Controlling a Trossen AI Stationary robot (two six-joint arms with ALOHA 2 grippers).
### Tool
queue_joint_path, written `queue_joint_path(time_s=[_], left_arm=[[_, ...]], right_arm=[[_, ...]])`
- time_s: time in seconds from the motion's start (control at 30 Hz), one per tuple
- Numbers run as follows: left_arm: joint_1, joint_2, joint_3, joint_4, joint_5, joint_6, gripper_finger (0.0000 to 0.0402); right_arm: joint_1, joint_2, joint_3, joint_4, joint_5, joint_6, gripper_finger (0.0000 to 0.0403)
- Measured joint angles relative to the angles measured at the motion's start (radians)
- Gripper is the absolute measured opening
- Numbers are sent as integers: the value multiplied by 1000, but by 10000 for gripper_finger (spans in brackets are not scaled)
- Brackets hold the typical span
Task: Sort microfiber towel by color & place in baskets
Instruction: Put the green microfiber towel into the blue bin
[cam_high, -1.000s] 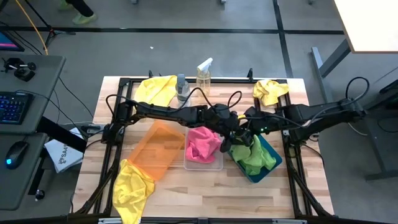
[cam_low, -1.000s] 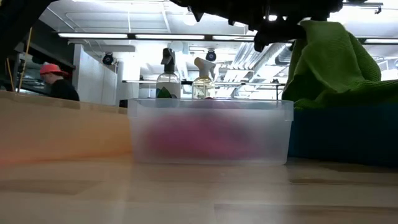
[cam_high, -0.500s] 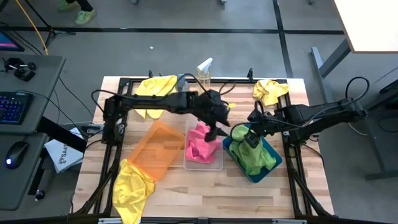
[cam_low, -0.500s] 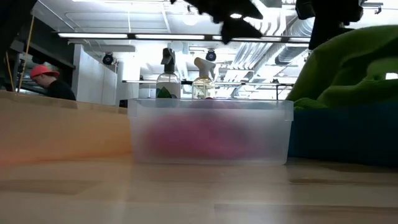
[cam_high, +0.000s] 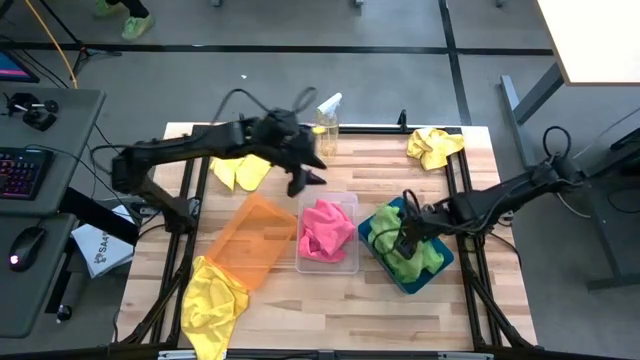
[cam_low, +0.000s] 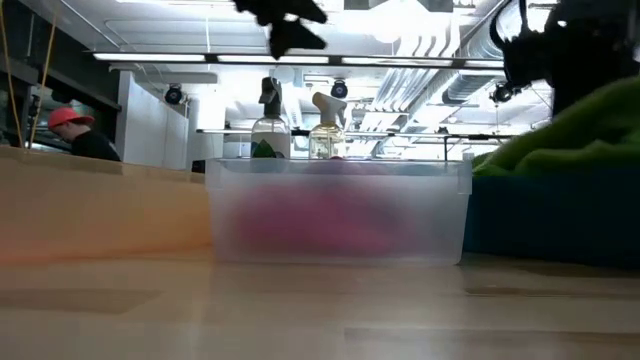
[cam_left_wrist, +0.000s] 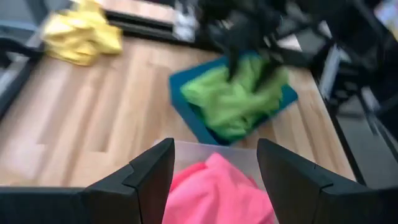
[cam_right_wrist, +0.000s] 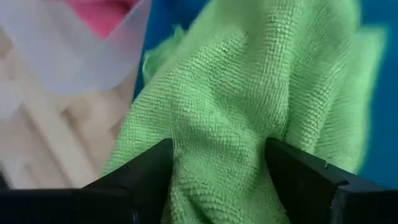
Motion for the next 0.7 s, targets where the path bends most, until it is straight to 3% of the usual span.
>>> queue_joint_path(time_s=[0.13, 0.33, 0.5, 0.7], left_arm=[[32, -148, -152, 115, -30, -81, 216], [43, -317, -299, 222, -130, -138, 216], [43, -382, -340, 259, -177, -150, 216], [43, -397, -344, 249, -180, -167, 216]], right_arm=[[50, 0, -62, 2, -62, 86, 252], [67, 0, -63, -68, -61, 107, 252], [26, 37, -63, -15, -9, 103, 252], [-14, 181, -63, 69, -37, 12, 252]])
